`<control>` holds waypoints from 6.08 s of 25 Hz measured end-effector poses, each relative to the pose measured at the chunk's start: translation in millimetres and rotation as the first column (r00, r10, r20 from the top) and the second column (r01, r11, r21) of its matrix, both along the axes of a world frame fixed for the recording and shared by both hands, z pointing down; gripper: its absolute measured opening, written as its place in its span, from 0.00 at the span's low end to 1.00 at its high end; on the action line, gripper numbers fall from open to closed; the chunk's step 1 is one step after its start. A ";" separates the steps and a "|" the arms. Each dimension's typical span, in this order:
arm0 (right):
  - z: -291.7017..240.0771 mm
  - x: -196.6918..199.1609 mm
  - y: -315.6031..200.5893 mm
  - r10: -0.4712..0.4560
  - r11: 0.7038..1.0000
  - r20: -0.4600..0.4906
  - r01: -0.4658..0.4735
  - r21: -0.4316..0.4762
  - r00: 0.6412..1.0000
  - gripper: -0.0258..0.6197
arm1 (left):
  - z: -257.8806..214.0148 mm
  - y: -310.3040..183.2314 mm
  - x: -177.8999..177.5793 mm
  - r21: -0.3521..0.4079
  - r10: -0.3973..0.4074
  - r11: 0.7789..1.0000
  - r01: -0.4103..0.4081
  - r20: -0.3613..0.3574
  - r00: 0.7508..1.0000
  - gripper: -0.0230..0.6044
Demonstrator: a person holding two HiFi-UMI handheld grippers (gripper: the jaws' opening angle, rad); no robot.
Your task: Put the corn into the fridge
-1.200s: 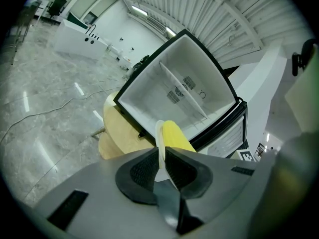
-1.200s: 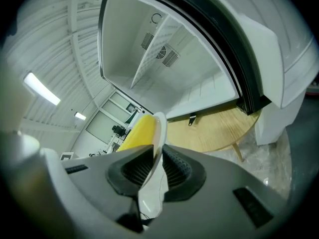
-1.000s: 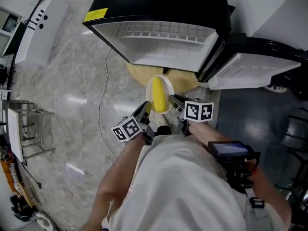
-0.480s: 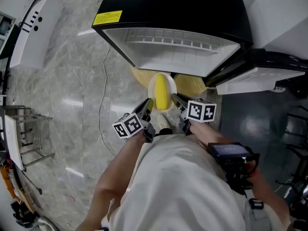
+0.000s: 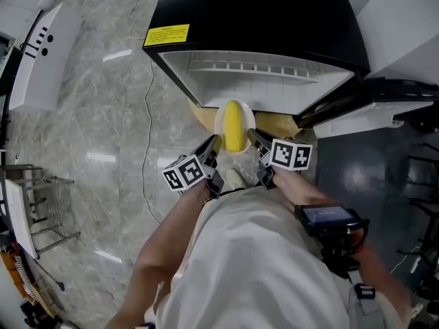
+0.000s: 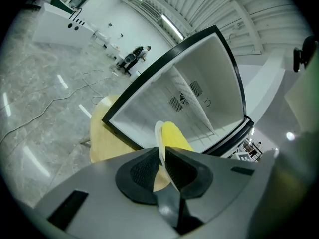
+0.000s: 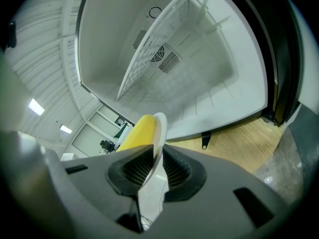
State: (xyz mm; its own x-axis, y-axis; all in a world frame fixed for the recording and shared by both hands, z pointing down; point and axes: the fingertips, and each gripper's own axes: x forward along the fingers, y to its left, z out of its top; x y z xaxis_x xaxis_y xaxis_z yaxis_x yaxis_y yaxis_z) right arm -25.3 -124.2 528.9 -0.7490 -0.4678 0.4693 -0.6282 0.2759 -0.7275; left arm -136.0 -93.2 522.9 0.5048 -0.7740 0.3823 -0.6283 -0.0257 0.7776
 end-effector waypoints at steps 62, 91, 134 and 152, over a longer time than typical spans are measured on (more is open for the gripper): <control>56.3 -8.0 -159.4 -0.098 0.994 -0.125 0.102 0.030 0.987 0.13 | 59.5 -138.2 2.0 -0.079 -0.089 0.993 0.092 0.037 0.995 0.11; 83.9 0.8 -196.5 -0.149 0.979 -0.347 0.186 0.078 0.926 0.13 | 80.9 -155.3 23.9 -0.083 -0.192 0.978 0.194 0.033 0.981 0.11; 90.1 -1.9 -218.5 -0.144 0.957 -0.519 0.253 0.144 0.843 0.19 | 95.7 -166.4 14.6 -0.109 -0.127 0.981 0.160 0.260 0.957 0.16; 65.5 23.3 -212.9 -0.029 0.950 -0.463 0.168 0.262 0.886 0.13 | 79.4 -155.5 17.6 -0.047 -0.047 0.997 0.066 0.322 0.945 0.16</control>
State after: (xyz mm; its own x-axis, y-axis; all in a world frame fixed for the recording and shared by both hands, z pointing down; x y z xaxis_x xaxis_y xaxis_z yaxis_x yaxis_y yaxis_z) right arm -2.0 -337.1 594.4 -0.5395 -0.5678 0.6217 -0.8246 0.5059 -0.2534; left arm -118.5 -248.7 602.3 0.3044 -0.7704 0.5603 -0.8438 0.0549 0.5339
